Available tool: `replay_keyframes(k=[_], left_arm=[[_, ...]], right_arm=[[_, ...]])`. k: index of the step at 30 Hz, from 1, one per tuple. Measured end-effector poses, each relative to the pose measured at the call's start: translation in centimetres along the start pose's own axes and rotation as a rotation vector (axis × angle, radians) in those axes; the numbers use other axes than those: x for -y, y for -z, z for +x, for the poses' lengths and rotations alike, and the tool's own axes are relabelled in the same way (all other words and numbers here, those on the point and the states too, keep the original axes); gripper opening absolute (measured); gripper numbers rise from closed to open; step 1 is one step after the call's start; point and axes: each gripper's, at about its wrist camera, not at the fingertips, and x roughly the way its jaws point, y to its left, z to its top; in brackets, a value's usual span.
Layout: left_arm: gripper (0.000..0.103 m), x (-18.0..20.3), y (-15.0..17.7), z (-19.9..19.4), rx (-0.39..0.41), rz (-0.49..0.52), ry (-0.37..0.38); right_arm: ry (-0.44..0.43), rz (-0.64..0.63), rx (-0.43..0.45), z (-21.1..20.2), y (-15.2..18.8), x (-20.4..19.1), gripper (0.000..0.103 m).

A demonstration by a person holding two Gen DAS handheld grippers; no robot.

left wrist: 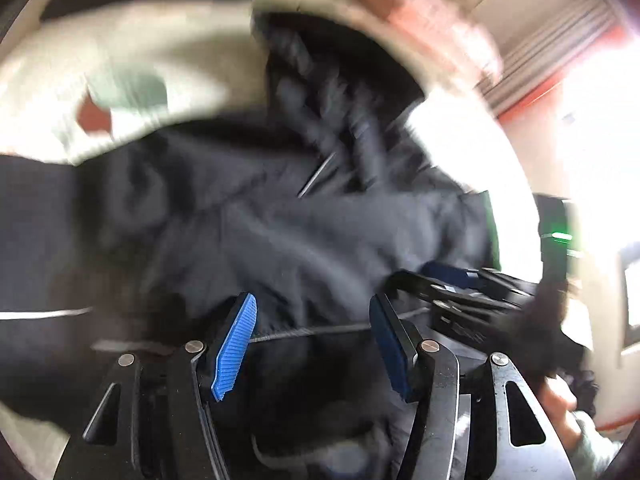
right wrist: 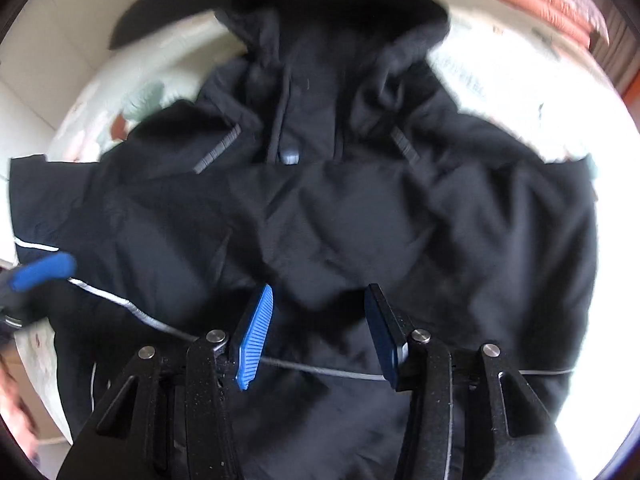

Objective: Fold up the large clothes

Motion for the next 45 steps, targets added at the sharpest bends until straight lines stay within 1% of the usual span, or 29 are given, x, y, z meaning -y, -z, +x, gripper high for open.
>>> replay_keyframes(k=[1, 2, 4, 6, 8, 10, 11, 12, 13, 14, 16, 18, 19, 20, 21, 22, 23, 24, 26, 28, 29, 31, 32, 33, 35, 38, 40, 42, 45], left_arm=[[0.053, -0.9, -0.2, 1.9, -0.036, -0.009, -0.059], [0.034, -1.9, -0.3, 3.2, -0.061, -0.026, -0.082], [0.029, -3.2, -0.4, 2.8, -0.041, -0.059, -0.026], [0.017, -5.0, -0.5, 2.1, -0.055, -0.127, 0.017], [0.017, -5.9, -0.4, 0.6, -0.047, -0.165, 0.033], [0.023, -6.0, 0.5, -1.5, -0.026, -0.167, 0.061], [0.035, -5.6, 1.1, -2.9, -0.008, -0.155, 0.076], [0.055, -5.1, 1.7, -3.8, 0.005, -0.150, 0.084], [0.063, -4.6, 2.4, -4.5, 0.022, -0.148, 0.090], [0.069, -4.0, 3.0, -4.8, 0.036, -0.143, 0.096], [0.069, -2.3, 3.5, -3.8, 0.038, -0.124, 0.089], [0.066, -1.8, 4.2, -1.9, 0.005, -0.116, 0.038], [0.062, -1.7, 4.6, -0.9, -0.010, -0.112, -0.013], [0.047, -2.0, 4.9, 0.3, -0.029, -0.107, -0.073], [0.034, -2.4, 5.1, 0.8, -0.033, -0.117, -0.100], [0.034, -3.3, 5.2, 0.8, -0.019, -0.165, -0.080], [0.030, -4.3, 5.2, 0.4, -0.015, -0.226, -0.043], [0.017, -5.0, 5.1, 0.3, -0.019, -0.269, -0.030], [0.005, -6.6, 5.3, -0.4, -0.019, -0.356, -0.010], [0.005, -6.8, 6.0, -1.7, -0.008, -0.398, 0.012], [0.006, -6.4, 6.5, -3.0, 0.010, -0.390, 0.013], [0.011, -5.6, 7.5, -5.3, 0.046, -0.362, -0.005], [0.021, -5.7, 8.2, -6.6, 0.055, -0.355, -0.012], [0.037, -5.7, 8.9, -7.7, 0.068, -0.355, -0.023], [0.053, -6.1, 10.1, -10.1, 0.116, -0.363, -0.069], [0.053, -9.2, 11.1, -13.6, 0.171, -0.391, -0.127], [0.053, -12.8, 11.4, -16.4, 0.219, -0.456, -0.167], [0.053, -16.9, 11.5, -19.1, 0.261, -0.515, -0.194], [0.053, -23.1, 10.8, -22.7, 0.313, -0.591, -0.240]], right_arm=[[0.009, -0.003, 0.007, 0.6, 0.1, -0.3, 0.052], [0.014, -0.004, 0.007, 0.6, 0.1, -0.4, 0.052], [0.014, -0.006, -0.001, 0.5, 0.0, -0.6, 0.052], [-0.002, 0.010, -0.014, 1.0, -0.7, -0.6, 0.052], [0.016, 0.020, -0.016, -1.3, -0.3, 0.6, 0.052], [0.015, 0.024, 0.031, -4.6, 1.1, 2.0, 0.052], [0.013, 0.029, 0.042, -6.1, 2.0, 2.6, 0.053], [0.020, 0.033, 0.047, -7.1, 3.0, 3.1, 0.053], [0.032, 0.039, 0.050, -8.0, 4.0, 3.7, 0.053], [0.045, 0.042, 0.050, -8.4, 4.8, 4.1, 0.053], [0.081, 0.048, 0.035, -8.3, 6.3, 5.4, 0.053], [0.079, 0.059, -0.014, -6.5, 8.1, 6.4, 0.053], [0.087, 0.048, -0.036, -5.3, 8.6, 6.7, 0.052], [0.094, 0.021, -0.046, -4.5, 9.1, 6.7, 0.051], [0.101, -0.009, -0.029, -4.0, 9.5, 6.5, 0.051], [0.107, -0.026, -0.003, -4.0, 9.7, 6.3, 0.051], [0.107, -0.038, 0.001, -4.1, 9.7, 6.2, 0.051], [0.098, -0.043, 0.001, -4.4, 9.9, 6.3, 0.051], [0.065, -0.042, -0.002, -4.8, 9.9, 6.8, 0.051], [0.058, -0.062, -0.006, -5.1, 9.8, 6.9, 0.051], [0.068, -0.083, -0.006, -5.2, 9.7, 6.6, 0.052], [0.091, -0.127, 0.004, -6.1, 10.3, 6.7, 0.053], [0.100, -0.139, 0.008, -6.2, 10.3, 6.5, 0.054], [0.104, -0.139, 0.008, -6.3, 10.3, 6.3, 0.054], [0.104, -0.123, -0.004, -6.6, 10.2, 6.3, 0.054], [0.078, -0.050, -0.053, -6.8, 9.6, 6.5, 0.056], [0.038, 0.018, -0.078, -7.6, 8.9, 6.7, 0.057], [-0.001, 0.067, -0.052, -9.3, 8.5, 6.1, 0.057], [-0.018, 0.091, -0.018, -11.0, 8.2, 3.2, 0.060]])
